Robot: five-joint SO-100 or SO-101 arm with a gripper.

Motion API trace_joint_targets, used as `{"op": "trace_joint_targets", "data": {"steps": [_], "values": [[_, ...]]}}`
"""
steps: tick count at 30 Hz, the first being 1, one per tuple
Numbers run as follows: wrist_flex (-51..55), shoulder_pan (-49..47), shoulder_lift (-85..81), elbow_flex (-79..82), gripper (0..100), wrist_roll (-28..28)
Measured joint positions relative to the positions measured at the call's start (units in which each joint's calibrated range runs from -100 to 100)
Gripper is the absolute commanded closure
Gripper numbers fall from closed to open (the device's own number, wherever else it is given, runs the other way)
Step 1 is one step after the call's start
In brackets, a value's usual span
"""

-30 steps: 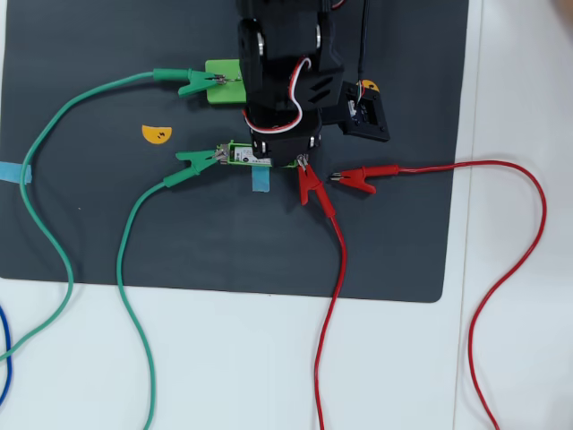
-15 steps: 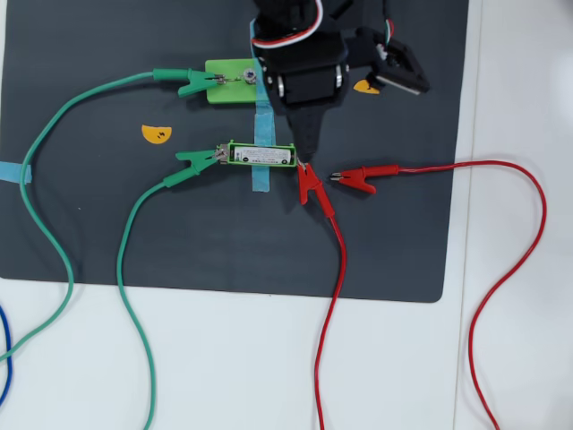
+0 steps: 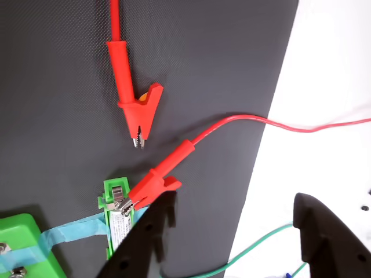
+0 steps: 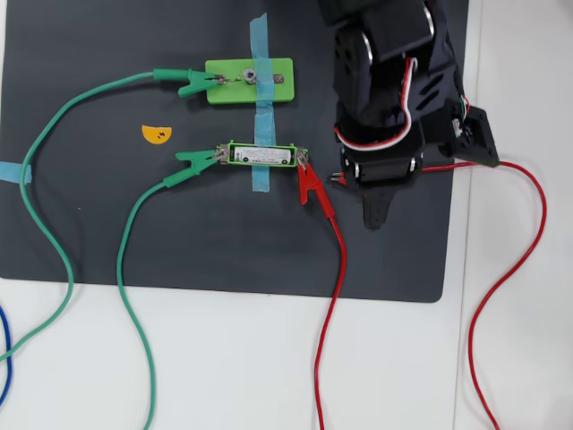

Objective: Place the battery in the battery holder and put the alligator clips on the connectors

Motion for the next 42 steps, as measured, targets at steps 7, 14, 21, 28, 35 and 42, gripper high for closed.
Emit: {"op": "trace_joint_targets", "data": {"steps": [7,14,21,28,35,42], "values": [[7.55,0.0,9.07,-12.79,80,-2.07],[14.16,-1.34,11.26,-19.01,80,-5.12],[14.33,-3.92,15.37,-19.81,80,-8.01],[14.24,-4.26,20.16,-19.9,80,-8.01],[14.33,-4.82,24.02,-23.99,80,-8.48],[14.33,-6.16,26.04,-24.43,80,-9.51]]}}
